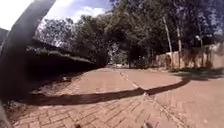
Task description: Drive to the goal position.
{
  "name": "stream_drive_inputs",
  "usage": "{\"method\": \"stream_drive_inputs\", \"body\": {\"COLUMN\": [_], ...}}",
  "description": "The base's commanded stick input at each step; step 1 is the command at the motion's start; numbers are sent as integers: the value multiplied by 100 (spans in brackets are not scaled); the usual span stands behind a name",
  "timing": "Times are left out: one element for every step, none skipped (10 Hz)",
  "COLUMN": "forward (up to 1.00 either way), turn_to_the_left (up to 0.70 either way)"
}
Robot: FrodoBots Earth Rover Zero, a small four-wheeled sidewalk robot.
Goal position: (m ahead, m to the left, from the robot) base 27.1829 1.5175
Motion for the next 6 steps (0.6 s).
{"method": "stream_drive_inputs", "body": {"forward": [70,70,70,70,70,70], "turn_to_the_left": [0,0,0,0,0,0]}}
